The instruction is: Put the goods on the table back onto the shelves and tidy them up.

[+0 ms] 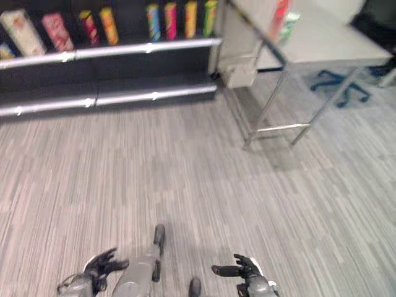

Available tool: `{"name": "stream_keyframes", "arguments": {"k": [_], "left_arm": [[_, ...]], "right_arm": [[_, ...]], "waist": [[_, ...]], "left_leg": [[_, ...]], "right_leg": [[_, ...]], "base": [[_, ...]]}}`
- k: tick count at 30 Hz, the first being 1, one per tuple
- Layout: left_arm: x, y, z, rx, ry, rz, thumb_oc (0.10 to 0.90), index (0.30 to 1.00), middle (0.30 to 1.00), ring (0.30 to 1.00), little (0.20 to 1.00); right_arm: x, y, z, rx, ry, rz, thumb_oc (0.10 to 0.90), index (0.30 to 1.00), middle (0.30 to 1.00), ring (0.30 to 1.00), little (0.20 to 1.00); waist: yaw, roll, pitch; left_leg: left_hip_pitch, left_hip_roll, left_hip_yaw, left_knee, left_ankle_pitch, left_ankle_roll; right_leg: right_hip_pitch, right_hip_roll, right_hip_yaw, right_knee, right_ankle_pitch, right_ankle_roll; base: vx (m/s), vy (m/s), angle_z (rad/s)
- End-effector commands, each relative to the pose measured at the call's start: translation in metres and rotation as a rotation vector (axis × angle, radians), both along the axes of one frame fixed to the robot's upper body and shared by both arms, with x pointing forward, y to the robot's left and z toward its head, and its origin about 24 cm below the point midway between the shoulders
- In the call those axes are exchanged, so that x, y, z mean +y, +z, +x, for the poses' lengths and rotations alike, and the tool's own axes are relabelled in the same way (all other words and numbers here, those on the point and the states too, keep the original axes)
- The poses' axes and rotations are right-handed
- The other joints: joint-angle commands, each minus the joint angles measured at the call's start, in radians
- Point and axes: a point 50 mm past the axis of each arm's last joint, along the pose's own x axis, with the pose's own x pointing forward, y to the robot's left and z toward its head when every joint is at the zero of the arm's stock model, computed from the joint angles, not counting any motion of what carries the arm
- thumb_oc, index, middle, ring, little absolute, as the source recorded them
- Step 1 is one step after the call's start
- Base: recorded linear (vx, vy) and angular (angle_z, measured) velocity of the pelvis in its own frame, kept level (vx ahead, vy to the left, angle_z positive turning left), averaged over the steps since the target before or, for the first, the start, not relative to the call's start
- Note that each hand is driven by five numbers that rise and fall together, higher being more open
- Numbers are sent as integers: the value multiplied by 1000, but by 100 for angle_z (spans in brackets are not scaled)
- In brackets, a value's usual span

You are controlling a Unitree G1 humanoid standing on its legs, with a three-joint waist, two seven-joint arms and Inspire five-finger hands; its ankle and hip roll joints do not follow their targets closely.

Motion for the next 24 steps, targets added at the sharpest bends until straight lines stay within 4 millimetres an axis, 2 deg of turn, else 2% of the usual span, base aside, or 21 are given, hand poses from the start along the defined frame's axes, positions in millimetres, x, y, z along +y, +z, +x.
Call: {"name": "stream_keyframes", "arguments": {"k": [1,2,3,4,5,6,7,8,9,11,13,15,16,17,21,24], "left_arm": [[13,8,4,-47,-120,70,800,900,900,900,900],[16,11,11,-63,-126,85,800,900,900,900,900],[18,12,13,-64,-137,97,800,900,900,900,900],[18,13,17,-76,-139,99,800,900,900,900,900],[18,15,21,-89,-142,101,800,900,900,900,900],[16,14,21,-87,-153,99,800,900,900,900,900],[16,14,21,-87,-153,99,800,900,900,900,900],[15,14,23,-84,-176,113,800,900,900,900,900],[15,14,23,-84,-176,112,800,900,900,900,900],[12,13,23,-81,-196,114,800,900,900,900,900],[10,13,24,-80,-207,112,800,900,900,900,900],[9,12,22,-77,-215,113,800,900,900,900,900],[8,11,20,-65,-224,118,800,900,900,900,900],[6,10,18,-63,-210,108,800,900,900,900,900],[3,9,19,-65,-208,100,800,900,900,900,900],[-1,8,19,-70,-198,87,800,900,900,900,900]], "right_arm": [[-3,3,4,-9,10,-4,800,900,900,900,900],[-3,5,10,-28,2,-4,800,900,900,900,900],[1,4,10,-30,4,1,800,900,900,900,900],[1,4,9,-27,5,1,800,900,900,900,900],[0,5,11,-30,7,-6,800,900,900,900,900],[-1,5,12,-31,8,-9,800,900,900,900,900],[-1,5,12,-31,8,-9,800,900,900,900,900],[-2,8,16,-44,7,-13,800,900,900,900,900],[-2,8,16,-44,7,-13,800,900,900,900,900],[-4,8,14,-43,10,-19,800,900,900,900,900],[-4,7,12,-35,16,-25,800,900,900,900,900],[-5,7,10,-29,19,-27,800,900,900,900,900],[-6,7,10,-29,24,-34,800,900,900,900,900],[-9,8,11,-33,21,-41,800,900,900,900,900],[-15,11,13,-49,6,-54,800,900,900,900,900],[-20,10,10,-36,-3,-69,800,900,900,900,900]], "waist": [[-11,-59,-26],[-28,-34,5],[-43,6,26],[-53,4,34],[-61,8,45],[-67,6,48],[-67,9,47],[-92,-17,57],[-92,-14,60],[-109,-26,64],[-122,-35,69],[-122,-40,70],[-116,-46,57],[-112,-39,31],[-110,-29,15],[-108,-25,12]], "left_leg": [[79,-89,-9,-300,169,83],[139,-94,-19,-303,138,115],[212,-76,-27,-319,97,129],[230,-84,-36,-319,85,128],[257,-79,-41,-319,55,120],[269,-78,-44,-319,45,113],[267,-75,-45,-319,46,112],[312,-103,-66,-319,8,103],[317,-99,-67,-319,5,102],[349,-111,-84,-319,-17,96],[372,-114,-105,-319,-33,92],[385,-113,-118,-319,-45,89],[392,-109,-116,-319,-62,85],[400,-76,-117,-319,-72,66],[416,-24,-118,-316,-79,41],[412,-1,-114,-262,-95,21]], "right_leg": [[-36,-41,-42,481,79,184],[-131,-51,-49,672,197,174],[-251,-86,-118,797,174,151],[-270,-111,-152,763,133,142],[-297,-129,-220,624,74,134],[-299,-120,-241,521,61,136],[-297,-116,-243,513,66,135],[-339,-69,-225,233,129,166],[-329,-65,-227,224,132,166],[-349,-40,-211,116,192,188],[-373,-27,-190,66,229,201],[-358,-29,-193,49,243,198],[-338,-39,-222,39,257,189],[-305,-27,-256,22,245,177],[-275,-2,-274,33,202,154],[-245,9,-289,35,169,139]], "base": [[417,418,-83],[476,512,-66],[354,328,1],[421,161,42],[320,-37,77],[244,-52,41],[343,-134,22],[260,-103,32],[350,-121,50],[227,-56,51],[274,-105,48],[220,-135,69],[299,-270,66],[367,-347,36],[197,-216,10],[151,-167,2]]}}
